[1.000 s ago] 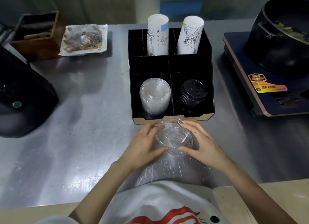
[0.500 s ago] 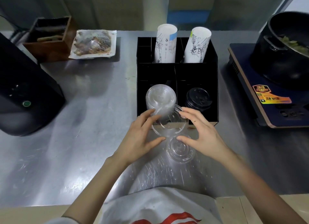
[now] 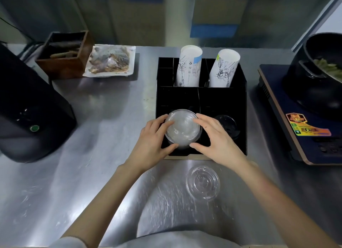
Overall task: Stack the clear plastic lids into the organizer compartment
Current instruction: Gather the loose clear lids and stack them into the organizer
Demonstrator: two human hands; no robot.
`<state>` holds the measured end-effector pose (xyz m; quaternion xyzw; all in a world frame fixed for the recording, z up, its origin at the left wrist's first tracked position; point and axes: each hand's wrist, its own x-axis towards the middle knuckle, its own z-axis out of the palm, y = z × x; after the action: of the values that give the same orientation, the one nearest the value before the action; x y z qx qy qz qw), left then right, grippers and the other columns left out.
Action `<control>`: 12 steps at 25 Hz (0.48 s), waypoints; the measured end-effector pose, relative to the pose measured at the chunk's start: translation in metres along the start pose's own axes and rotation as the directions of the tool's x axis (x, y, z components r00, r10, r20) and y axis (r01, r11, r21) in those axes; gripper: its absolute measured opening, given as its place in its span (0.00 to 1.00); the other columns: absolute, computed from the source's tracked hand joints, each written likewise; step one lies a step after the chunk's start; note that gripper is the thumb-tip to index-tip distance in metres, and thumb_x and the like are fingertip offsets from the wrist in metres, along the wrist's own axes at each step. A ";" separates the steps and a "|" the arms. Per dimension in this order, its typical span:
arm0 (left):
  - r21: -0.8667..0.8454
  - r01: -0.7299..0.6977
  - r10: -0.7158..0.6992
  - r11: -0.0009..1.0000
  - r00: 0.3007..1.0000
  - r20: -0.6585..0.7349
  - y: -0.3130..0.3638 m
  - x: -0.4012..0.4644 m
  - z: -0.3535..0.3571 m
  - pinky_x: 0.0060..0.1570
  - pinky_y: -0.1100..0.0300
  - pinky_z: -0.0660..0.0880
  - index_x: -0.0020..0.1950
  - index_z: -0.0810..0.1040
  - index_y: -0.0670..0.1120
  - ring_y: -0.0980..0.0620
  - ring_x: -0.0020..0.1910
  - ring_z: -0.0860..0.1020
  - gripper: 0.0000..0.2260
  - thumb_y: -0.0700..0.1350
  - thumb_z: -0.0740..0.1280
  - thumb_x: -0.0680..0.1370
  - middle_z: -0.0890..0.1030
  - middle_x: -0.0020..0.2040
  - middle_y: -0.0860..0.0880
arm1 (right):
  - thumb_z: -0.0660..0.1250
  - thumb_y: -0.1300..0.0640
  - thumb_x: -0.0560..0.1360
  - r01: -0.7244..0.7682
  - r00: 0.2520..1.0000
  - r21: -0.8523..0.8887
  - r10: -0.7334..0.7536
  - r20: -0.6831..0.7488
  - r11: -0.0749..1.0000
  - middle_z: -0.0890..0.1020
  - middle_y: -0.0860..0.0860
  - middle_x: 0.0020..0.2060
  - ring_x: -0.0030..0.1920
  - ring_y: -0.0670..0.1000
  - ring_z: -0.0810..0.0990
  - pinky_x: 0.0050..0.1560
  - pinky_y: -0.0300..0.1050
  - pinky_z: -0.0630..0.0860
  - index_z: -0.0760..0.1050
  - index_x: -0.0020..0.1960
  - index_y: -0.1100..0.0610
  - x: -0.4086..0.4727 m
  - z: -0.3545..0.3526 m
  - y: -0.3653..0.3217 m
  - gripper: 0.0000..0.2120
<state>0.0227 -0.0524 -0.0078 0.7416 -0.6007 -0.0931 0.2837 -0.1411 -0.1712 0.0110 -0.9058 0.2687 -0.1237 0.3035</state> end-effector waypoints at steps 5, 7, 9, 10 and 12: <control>0.012 0.019 -0.019 1.000 0.999 0.026 -0.003 0.015 0.004 0.57 0.43 0.67 0.64 0.68 0.41 0.37 0.60 0.69 0.27 0.47 0.71 0.69 0.67 0.67 0.37 | 0.70 0.54 0.69 -0.032 0.999 -0.028 0.032 0.012 0.999 0.64 0.53 0.70 0.71 0.50 0.56 0.72 0.49 0.54 0.62 0.67 0.55 0.015 0.003 0.010 0.30; 0.031 0.010 -0.011 0.999 1.000 0.029 -0.004 0.018 0.005 0.55 0.42 0.68 0.64 0.68 0.40 0.36 0.58 0.70 0.27 0.46 0.72 0.69 0.67 0.67 0.36 | 0.70 0.53 0.69 -0.038 0.999 -0.032 0.039 0.015 0.999 0.64 0.53 0.70 0.72 0.51 0.55 0.72 0.51 0.54 0.62 0.67 0.56 0.018 0.005 0.014 0.30; 0.065 0.000 -0.003 0.998 0.999 0.043 -0.005 0.020 0.007 0.54 0.42 0.69 0.63 0.68 0.40 0.35 0.57 0.71 0.27 0.48 0.69 0.68 0.69 0.66 0.35 | 0.70 0.53 0.69 -0.044 0.999 -0.040 0.045 0.018 0.998 0.64 0.54 0.70 0.72 0.51 0.54 0.72 0.52 0.54 0.62 0.67 0.56 0.021 0.006 0.017 0.30; 0.082 0.001 -0.005 0.997 0.999 0.053 -0.005 0.021 0.007 0.53 0.42 0.69 0.63 0.68 0.40 0.36 0.57 0.71 0.27 0.50 0.67 0.68 0.69 0.65 0.35 | 0.70 0.53 0.69 -0.048 0.999 -0.044 0.049 0.023 0.998 0.64 0.54 0.70 0.72 0.51 0.53 0.72 0.53 0.54 0.62 0.67 0.56 0.021 0.007 0.018 0.30; 0.105 0.004 -0.011 0.994 0.997 0.070 -0.006 0.022 0.009 0.53 0.43 0.69 0.63 0.68 0.40 0.36 0.57 0.71 0.27 0.53 0.64 0.68 0.70 0.65 0.36 | 0.70 0.52 0.69 -0.055 0.998 -0.052 0.057 0.034 0.997 0.64 0.54 0.70 0.72 0.51 0.53 0.72 0.55 0.54 0.62 0.67 0.56 0.022 0.008 0.020 0.30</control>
<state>0.0292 -0.0752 -0.0143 0.7541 -0.6116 -0.0886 0.2225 -0.1281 -0.1932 -0.0063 -0.9074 0.2916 -0.0923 0.2882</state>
